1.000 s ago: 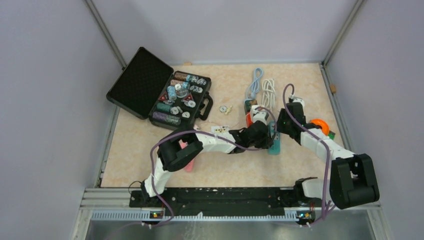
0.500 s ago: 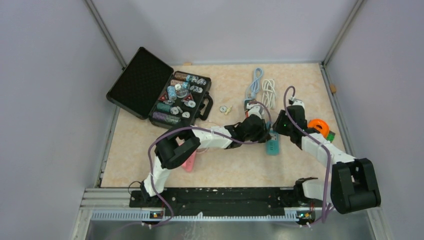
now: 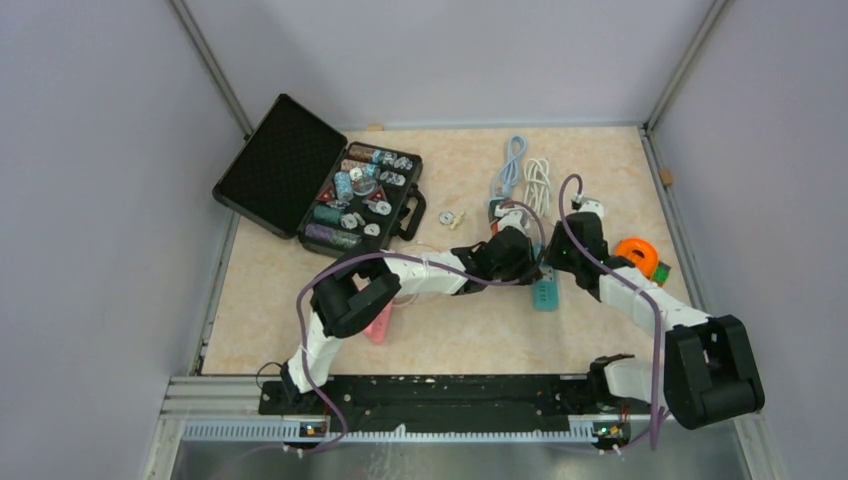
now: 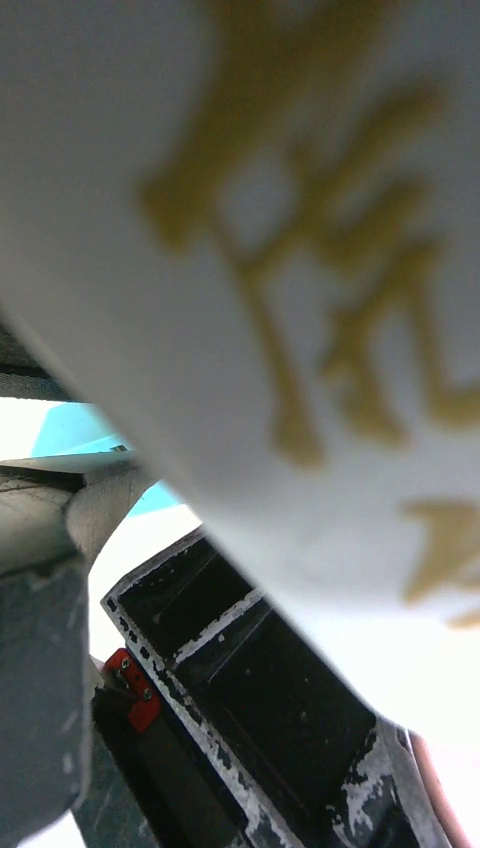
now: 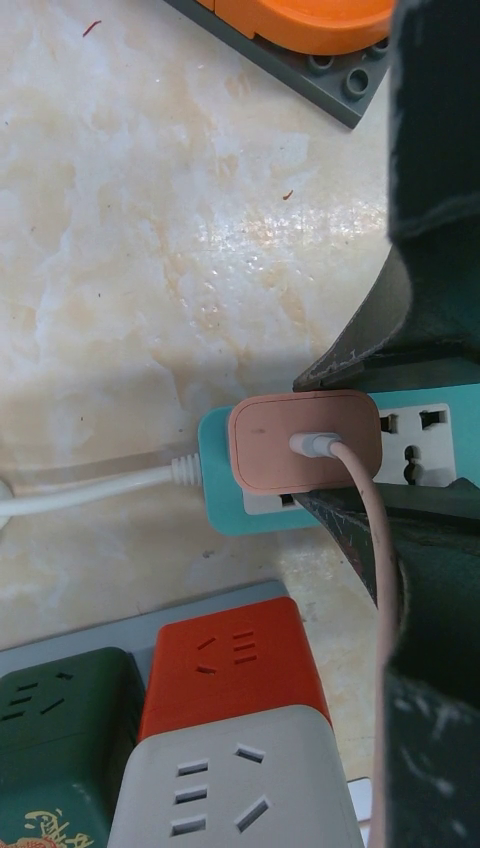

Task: Pull the plug off the socket

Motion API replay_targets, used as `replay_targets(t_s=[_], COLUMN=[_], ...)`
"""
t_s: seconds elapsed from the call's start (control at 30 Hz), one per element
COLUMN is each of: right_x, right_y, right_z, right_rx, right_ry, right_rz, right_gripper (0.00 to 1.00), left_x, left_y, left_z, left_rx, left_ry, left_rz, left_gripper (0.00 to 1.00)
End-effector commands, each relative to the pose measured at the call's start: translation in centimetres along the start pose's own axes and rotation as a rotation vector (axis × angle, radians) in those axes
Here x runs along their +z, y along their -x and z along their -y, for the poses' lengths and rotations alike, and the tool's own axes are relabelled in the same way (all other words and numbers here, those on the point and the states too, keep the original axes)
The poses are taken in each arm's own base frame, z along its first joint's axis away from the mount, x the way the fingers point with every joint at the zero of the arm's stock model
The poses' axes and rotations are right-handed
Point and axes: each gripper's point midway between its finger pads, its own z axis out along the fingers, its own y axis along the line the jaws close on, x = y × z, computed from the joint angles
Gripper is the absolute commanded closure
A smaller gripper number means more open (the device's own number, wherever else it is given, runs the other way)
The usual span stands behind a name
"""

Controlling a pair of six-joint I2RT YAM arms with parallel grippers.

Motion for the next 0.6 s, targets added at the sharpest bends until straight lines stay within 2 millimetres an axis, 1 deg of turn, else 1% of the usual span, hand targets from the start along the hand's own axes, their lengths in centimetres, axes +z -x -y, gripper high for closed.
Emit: replay_targets(t_s=[0.0, 0.1, 0.3, 0.43, 0.57], right_x=[-0.5, -0.6, -0.3, -0.6, -1.5], right_y=[1.4, 1.6, 1.1, 1.0, -0.3], right_z=[-0.7, -0.7, 0.1, 1.0, 1.8], right_rx=[0.026, 0.062, 0.097, 0.096, 0.115], right_ry=[-0.004, -0.008, -0.040, -0.086, -0.120], right_rz=[0.022, 0.008, -0.008, 0.011, -0.015], right_gripper=[1.00, 1.00, 1.00, 1.00, 1.00], left_x=[0.2, 0.1, -0.3, -0.6, -0.7], left_y=[-5.9, -5.8, -5.6, -5.4, -6.0], left_z=[-9.5, -9.3, -8.4, -7.2, -5.5], left_rx=[-0.080, -0.062, -0.003, 0.050, 0.094], left_ry=[0.307, 0.313, 0.317, 0.304, 0.269], left_rz=[-0.188, -0.180, -0.152, -0.120, -0.103], left_gripper=[0.75, 0.75, 0.72, 0.67, 0.65])
